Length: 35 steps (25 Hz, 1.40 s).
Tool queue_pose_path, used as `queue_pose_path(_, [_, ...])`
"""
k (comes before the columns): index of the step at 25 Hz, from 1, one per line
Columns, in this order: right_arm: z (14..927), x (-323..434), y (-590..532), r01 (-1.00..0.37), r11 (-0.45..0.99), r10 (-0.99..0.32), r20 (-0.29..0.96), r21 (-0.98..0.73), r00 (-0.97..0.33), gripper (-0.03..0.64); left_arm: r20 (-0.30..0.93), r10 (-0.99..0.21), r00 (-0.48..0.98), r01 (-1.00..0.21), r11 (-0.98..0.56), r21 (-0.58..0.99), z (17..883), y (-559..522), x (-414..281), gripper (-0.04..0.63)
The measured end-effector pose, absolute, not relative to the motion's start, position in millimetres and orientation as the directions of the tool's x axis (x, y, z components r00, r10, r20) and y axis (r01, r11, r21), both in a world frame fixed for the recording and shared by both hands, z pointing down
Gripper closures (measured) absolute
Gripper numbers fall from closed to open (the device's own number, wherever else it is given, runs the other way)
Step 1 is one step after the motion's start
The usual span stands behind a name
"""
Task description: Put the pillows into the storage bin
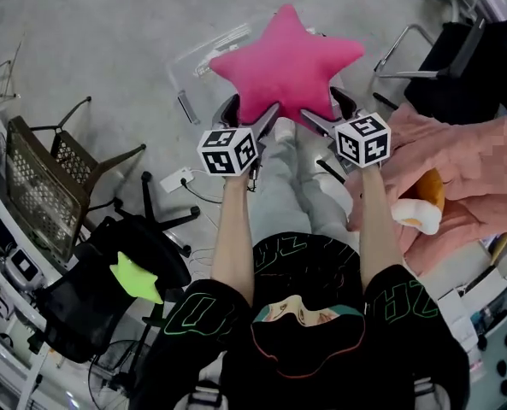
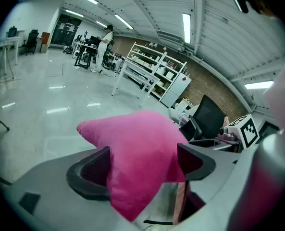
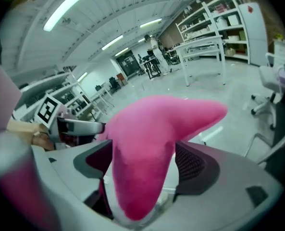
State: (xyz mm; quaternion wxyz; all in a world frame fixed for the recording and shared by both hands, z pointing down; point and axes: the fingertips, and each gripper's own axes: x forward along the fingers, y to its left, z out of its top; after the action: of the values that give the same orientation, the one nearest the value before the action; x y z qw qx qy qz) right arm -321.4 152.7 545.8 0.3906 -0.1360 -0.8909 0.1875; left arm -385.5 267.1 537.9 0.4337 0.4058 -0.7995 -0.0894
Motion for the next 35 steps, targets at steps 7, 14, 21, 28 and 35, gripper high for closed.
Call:
queue_pose_path(7, [565.7,-299.2,124.0,-0.088,0.916,0.236,0.704,-0.391,-0.67,0.27,0.625,-0.754,-0.2,-0.583,0.605,0.543,553.2,262.4,-373.1,0.394])
queue_pose_path(14, [529.6,-230.8,60.6,-0.29,0.89,0.02,0.665,-0.352,-0.747,0.614,0.516,-0.856,-0.014,-0.69,0.382,0.615,527.2,182.4,-326.0,0.603])
queue_pose_path(21, [495.0,-146.3,0.8,-0.443,0.834,-0.176,0.601,-0.33,-0.779,0.614,0.452,-0.872,0.189,-0.768,0.156,0.621,502.5,88.7,-247.9,0.601])
queue_pose_path(28, [461.7,-21.6,-58.7,-0.645,0.708,-0.428,0.552,-0.288,-0.716,0.614,0.398,-0.825,0.402,-0.775,-0.075,0.627,477.6,6.7,-130.1,0.601])
queue_pose_path(35, [457.1,116.9,-80.2,-0.794,0.554,-0.582,0.567,-0.249,-0.584,0.614,0.391,-0.724,0.569,-0.736,-0.236,0.635,470.8,-35.9,-2.3,0.601])
